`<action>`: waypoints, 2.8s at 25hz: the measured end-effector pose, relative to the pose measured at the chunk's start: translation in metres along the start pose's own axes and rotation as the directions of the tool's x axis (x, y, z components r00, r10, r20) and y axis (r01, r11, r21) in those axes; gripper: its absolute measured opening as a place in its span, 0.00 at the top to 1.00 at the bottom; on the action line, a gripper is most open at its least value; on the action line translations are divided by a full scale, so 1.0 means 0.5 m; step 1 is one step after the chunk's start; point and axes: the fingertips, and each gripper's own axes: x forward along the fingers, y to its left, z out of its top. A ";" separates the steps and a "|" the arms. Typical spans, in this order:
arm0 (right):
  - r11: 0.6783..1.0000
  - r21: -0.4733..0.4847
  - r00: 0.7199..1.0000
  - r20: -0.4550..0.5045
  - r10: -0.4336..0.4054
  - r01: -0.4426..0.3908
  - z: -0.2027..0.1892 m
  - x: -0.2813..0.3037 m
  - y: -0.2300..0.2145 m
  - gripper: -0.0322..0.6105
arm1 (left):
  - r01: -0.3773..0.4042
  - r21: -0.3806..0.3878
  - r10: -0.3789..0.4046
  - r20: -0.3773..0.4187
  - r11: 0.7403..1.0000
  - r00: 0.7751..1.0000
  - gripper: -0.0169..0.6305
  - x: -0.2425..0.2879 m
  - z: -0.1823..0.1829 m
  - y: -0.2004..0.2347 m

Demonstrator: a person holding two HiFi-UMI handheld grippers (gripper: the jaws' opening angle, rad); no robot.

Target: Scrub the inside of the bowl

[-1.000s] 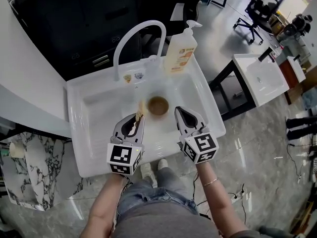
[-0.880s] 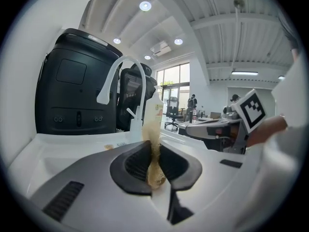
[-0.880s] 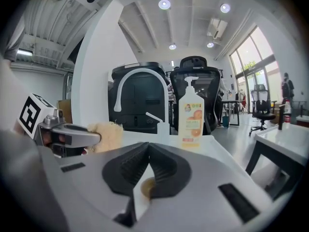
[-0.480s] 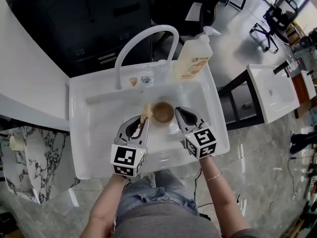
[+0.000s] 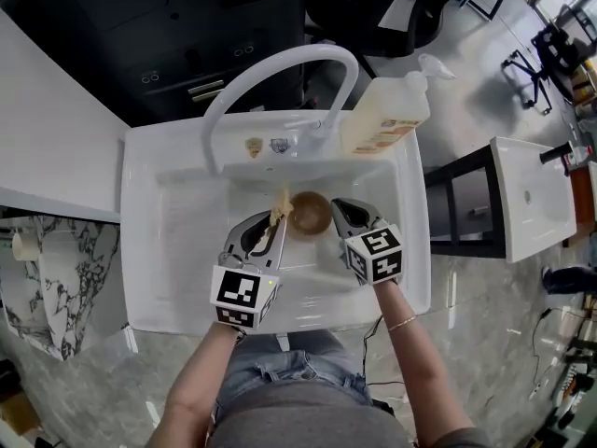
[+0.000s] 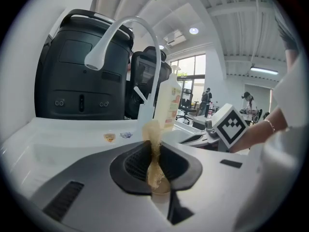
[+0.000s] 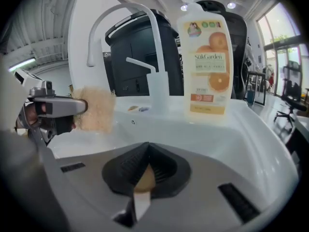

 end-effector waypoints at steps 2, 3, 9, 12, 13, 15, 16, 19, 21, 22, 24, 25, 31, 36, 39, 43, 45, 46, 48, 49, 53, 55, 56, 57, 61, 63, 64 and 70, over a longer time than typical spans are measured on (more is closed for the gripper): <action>1.000 0.003 0.999 -0.032 0.020 -0.020 -0.012 0.018 -0.008 0.93 | -0.009 -0.012 0.009 -0.014 1.000 1.000 0.91 0.010 -0.009 0.003; 1.000 0.003 0.998 -0.049 0.029 -0.029 -0.019 0.026 -0.012 0.93 | -0.013 -0.017 0.013 -0.020 1.000 1.000 0.91 0.015 -0.013 0.004; 0.996 0.005 0.986 -0.142 0.093 -0.093 -0.052 0.070 -0.021 0.93 | -0.041 -0.040 0.039 -0.047 0.998 0.998 0.91 0.038 -0.028 0.017; 0.993 0.008 0.977 -0.179 0.118 -0.118 -0.068 0.091 -0.022 0.90 | -0.053 -0.052 0.050 -0.062 0.997 0.997 0.91 0.048 -0.037 0.025; 0.992 0.010 0.974 -0.193 0.122 -0.123 -0.074 0.099 -0.024 0.88 | -0.056 -0.056 0.052 -0.066 0.997 0.996 0.91 0.050 -0.040 0.027; 0.992 0.011 0.967 -0.222 0.124 -0.125 -0.086 0.113 -0.029 0.86 | -0.061 -0.066 0.056 -0.074 0.996 0.996 0.91 0.054 -0.045 0.031; 0.992 0.013 0.964 -0.236 0.124 -0.124 -0.092 0.119 -0.033 0.86 | -0.064 -0.070 0.058 -0.077 0.996 0.995 0.91 0.055 -0.048 0.033; 0.992 0.027 0.952 -0.277 0.127 -0.124 -0.114 0.136 -0.043 0.84 | -0.069 -0.078 0.062 -0.087 0.995 0.994 0.91 0.059 -0.055 0.038; 0.991 0.036 0.945 -0.300 0.132 -0.126 -0.125 0.146 -0.048 0.83 | -0.073 -0.083 0.065 -0.093 0.994 0.994 0.91 0.061 -0.060 0.042; 0.991 0.040 0.941 -0.309 0.135 -0.129 -0.130 0.150 -0.050 0.83 | -0.075 -0.086 0.066 -0.096 0.994 0.993 0.91 0.062 -0.062 0.044; 0.990 0.045 0.935 -0.324 0.142 -0.134 -0.138 0.159 -0.051 0.83 | -0.080 -0.089 0.071 -0.100 0.993 0.992 0.91 0.063 -0.065 0.049; 0.989 0.049 0.932 -0.331 0.145 -0.136 -0.142 0.163 -0.051 0.83 | -0.083 -0.090 0.073 -0.102 0.992 0.992 0.91 0.063 -0.067 0.052; 0.988 0.063 0.916 -0.370 0.154 -0.140 -0.166 0.184 -0.052 0.83 | -0.096 -0.104 0.084 -0.114 0.990 0.990 0.91 0.067 -0.079 0.064; 0.988 0.057 0.901 -0.406 0.155 -0.145 -0.182 0.189 -0.048 0.86 | -0.102 -0.111 0.089 -0.120 0.989 0.989 0.91 0.066 -0.084 0.071; 0.989 0.056 0.900 -0.411 0.148 -0.137 -0.182 0.189 -0.050 0.88 | -0.104 -0.110 0.090 -0.122 0.988 0.988 0.91 0.065 -0.083 0.073; 0.989 0.055 0.901 -0.408 0.148 -0.138 -0.177 0.187 -0.047 0.89 | -0.103 -0.107 0.090 -0.120 0.989 0.989 0.91 0.060 -0.081 0.075; 0.988 0.060 0.900 -0.410 0.151 -0.139 -0.174 0.184 -0.046 0.90 | -0.102 -0.105 0.089 -0.117 0.989 0.989 0.91 0.057 -0.078 0.075; 0.988 0.065 0.899 -0.410 0.153 -0.139 -0.173 0.182 -0.046 0.90 | -0.101 -0.104 0.089 -0.115 0.989 0.989 0.91 0.055 -0.077 0.074; 0.988 0.079 0.898 -0.412 0.154 -0.134 -0.170 0.178 -0.046 0.90 | -0.099 -0.102 0.087 -0.111 0.990 0.990 0.91 0.052 -0.075 0.073; 0.988 0.084 0.898 -0.413 0.152 -0.129 -0.168 0.175 -0.046 0.91 | -0.097 -0.101 0.086 -0.109 0.990 0.990 0.91 0.049 -0.074 0.072; 0.991 0.076 0.899 -0.417 0.134 -0.113 -0.158 0.158 -0.044 0.91 | -0.091 -0.096 0.082 -0.096 0.991 0.992 0.91 0.036 -0.067 0.067; 0.991 0.085 0.906 -0.402 0.133 -0.108 -0.148 0.146 -0.039 0.91 | -0.086 -0.091 0.078 -0.091 0.992 0.993 0.91 0.028 -0.063 0.065; 0.990 0.093 0.912 -0.390 0.131 -0.103 -0.140 0.139 -0.037 0.91 | -0.084 -0.089 0.076 -0.087 0.993 0.993 0.91 0.024 -0.061 0.063; 0.990 0.100 0.918 -0.376 0.128 -0.097 -0.132 0.132 -0.035 0.91 | -0.080 -0.086 0.073 -0.082 0.993 0.994 0.91 0.019 -0.059 0.062; 0.993 0.098 0.943 -0.319 0.098 -0.070 -0.091 0.097 -0.024 0.91 | -0.068 -0.075 0.063 -0.065 0.995 0.996 0.91 -0.006 -0.050 0.055; 0.993 0.100 0.954 -0.287 0.084 -0.057 -0.070 0.077 -0.016 0.91 | -0.060 -0.069 0.057 -0.055 0.996 0.997 0.91 -0.020 -0.046 0.050; 0.993 0.102 0.959 -0.272 0.077 -0.051 -0.060 0.067 -0.012 0.91 | -0.057 -0.065 0.054 -0.051 0.996 0.997 0.91 -0.028 -0.045 0.048; 0.997 0.081 0.979 -0.203 0.028 -0.011 -0.013 0.014 0.021 0.91 | -0.036 -0.039 0.036 -0.023 0.999 0.999 0.91 -0.072 -0.034 0.041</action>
